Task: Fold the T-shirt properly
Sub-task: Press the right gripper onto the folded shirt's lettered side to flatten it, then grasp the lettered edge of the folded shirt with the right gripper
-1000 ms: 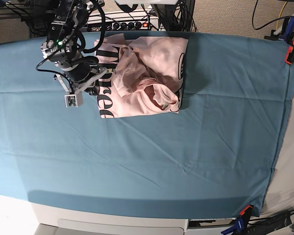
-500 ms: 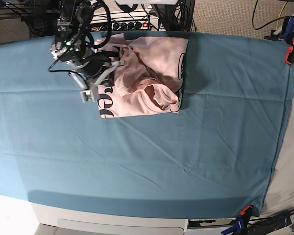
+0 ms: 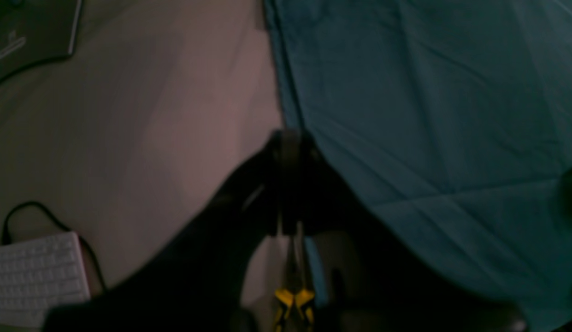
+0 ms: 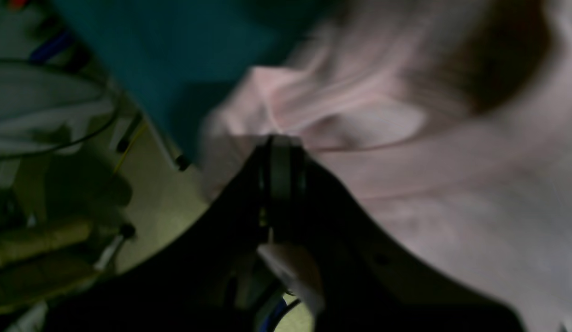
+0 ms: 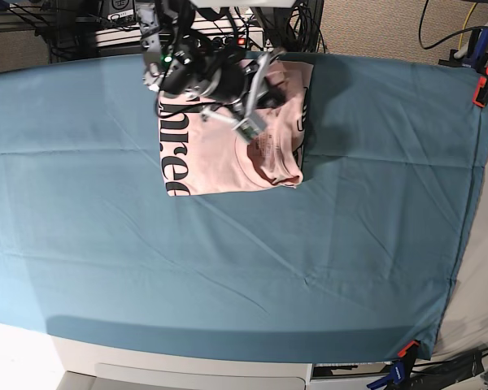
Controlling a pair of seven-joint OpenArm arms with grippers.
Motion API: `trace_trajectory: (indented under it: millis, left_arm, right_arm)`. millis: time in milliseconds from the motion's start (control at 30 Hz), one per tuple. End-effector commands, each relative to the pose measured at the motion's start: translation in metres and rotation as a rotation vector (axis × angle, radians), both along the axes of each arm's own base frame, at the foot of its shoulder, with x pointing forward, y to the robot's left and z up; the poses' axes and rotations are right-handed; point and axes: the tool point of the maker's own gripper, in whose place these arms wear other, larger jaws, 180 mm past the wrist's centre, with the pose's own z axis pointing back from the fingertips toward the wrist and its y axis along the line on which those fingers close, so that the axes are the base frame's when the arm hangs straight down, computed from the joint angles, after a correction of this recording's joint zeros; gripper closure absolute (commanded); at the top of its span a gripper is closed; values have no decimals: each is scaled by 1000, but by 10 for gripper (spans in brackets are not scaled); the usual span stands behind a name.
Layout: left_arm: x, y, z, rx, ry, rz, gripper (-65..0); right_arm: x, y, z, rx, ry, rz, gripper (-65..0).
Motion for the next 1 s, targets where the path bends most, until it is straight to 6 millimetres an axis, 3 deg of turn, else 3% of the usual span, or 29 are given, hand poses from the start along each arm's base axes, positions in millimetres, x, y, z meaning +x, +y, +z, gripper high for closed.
trace_trajectory:
  millis: [0, 267, 733, 833, 967]
  left_arm:
    - [6, 3, 24, 20, -61, -7, 0]
    - [6, 3, 24, 20, -61, -7, 0]
    - [6, 4, 24, 20, -61, -6, 0]
    - [6, 4, 24, 20, -61, -6, 0]
    - [6, 4, 23, 20, -60, -6, 0]
  right_arm:
    - [3, 8, 12, 45, -32, 10, 0]
    - [11, 2, 12, 34, -52, -11, 0]
    - [77, -45, 36, 19, -197, -184, 0]
    - [95, -67, 40, -28, -239, -247, 0]
    - [121, -117, 46, -134, -305, -387, 0]
